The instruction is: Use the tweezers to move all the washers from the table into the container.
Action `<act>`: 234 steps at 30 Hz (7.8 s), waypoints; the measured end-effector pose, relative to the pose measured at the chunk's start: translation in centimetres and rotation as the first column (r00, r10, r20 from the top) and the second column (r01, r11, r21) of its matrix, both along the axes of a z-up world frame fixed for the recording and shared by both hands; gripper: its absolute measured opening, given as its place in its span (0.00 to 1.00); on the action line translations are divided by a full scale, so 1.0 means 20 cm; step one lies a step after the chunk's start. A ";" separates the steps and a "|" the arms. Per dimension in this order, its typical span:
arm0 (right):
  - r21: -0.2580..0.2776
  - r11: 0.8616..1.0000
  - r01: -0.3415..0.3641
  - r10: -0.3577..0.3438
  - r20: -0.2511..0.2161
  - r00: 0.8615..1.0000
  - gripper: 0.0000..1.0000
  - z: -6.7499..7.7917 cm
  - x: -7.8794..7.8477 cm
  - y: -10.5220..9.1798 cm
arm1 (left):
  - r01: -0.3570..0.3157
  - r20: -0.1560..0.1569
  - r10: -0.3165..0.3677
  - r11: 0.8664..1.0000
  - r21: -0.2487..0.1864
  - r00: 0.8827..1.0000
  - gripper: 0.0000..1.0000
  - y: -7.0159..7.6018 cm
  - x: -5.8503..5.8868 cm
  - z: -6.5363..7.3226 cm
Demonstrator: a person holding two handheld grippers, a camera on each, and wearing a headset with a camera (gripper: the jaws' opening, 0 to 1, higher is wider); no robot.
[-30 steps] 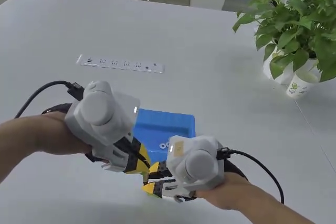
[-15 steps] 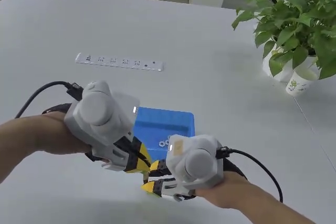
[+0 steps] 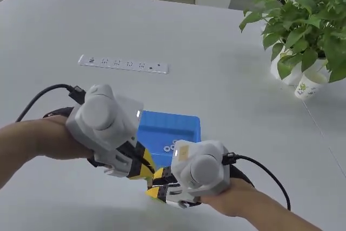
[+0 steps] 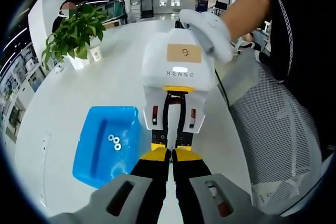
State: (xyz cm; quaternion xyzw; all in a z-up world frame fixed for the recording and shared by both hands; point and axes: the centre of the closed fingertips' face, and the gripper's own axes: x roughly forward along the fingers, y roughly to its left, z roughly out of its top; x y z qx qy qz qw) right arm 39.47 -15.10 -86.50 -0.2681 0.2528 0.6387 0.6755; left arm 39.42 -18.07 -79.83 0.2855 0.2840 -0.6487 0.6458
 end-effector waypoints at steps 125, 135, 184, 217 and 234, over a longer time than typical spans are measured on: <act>-0.030 0.998 -0.050 0.053 0.078 0.996 0.11 0.10 0.58 -0.02 | -0.113 0.055 0.113 0.993 -0.017 0.992 0.07 -0.03 0.54 0.11; -0.021 0.998 -0.052 0.054 0.089 0.995 0.10 0.19 0.52 -0.02 | -0.098 0.051 0.099 0.995 -0.025 0.994 0.07 -0.01 0.48 0.20; -0.213 0.963 -0.168 0.183 0.053 0.982 0.08 0.10 -0.05 -0.20 | -0.018 -0.015 0.019 0.998 0.068 1.000 0.06 0.08 -0.08 -0.09; -0.329 0.932 -0.155 0.155 -0.027 0.988 0.08 -0.03 -0.12 -0.25 | -0.007 0.050 0.001 0.994 0.114 0.999 0.06 0.05 -0.13 -0.14; -0.232 0.959 -0.162 0.175 0.036 0.984 0.09 -0.02 -0.13 -0.24 | -0.035 0.061 0.026 0.989 0.142 0.998 0.05 0.11 -0.14 -0.28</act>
